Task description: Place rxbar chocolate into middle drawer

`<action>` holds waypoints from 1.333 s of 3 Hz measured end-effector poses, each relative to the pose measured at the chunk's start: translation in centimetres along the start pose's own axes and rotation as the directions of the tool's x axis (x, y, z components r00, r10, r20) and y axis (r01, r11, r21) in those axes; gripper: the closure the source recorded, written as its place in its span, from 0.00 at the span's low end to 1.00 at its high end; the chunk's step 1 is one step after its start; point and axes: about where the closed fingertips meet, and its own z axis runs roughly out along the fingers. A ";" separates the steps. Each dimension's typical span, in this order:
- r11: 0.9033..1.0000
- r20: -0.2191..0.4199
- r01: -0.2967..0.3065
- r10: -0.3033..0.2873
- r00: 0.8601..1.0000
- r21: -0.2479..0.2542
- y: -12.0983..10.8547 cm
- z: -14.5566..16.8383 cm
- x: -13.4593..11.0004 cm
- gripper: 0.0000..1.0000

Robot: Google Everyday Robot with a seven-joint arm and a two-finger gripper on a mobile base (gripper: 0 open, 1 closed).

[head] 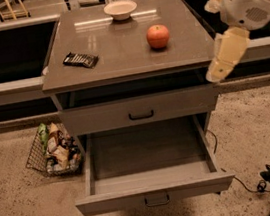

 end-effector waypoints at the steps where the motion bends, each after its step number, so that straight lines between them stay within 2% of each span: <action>1: 1.000 0.193 0.014 -0.015 0.981 0.004 -5.7 5.7 -5.6 0.00; 2: 0.999 0.363 -0.040 0.050 0.931 -0.034 -8.6 9.4 -9.7 0.00; 3: 0.999 0.363 -0.040 0.050 0.931 -0.034 -8.6 9.4 -9.7 0.00; 4: 0.999 0.411 -0.043 0.051 0.910 -0.029 -10.2 11.9 -11.3 0.00</action>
Offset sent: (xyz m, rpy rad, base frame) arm 0.1734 0.1307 -0.0086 0.5433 -0.0816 0.1136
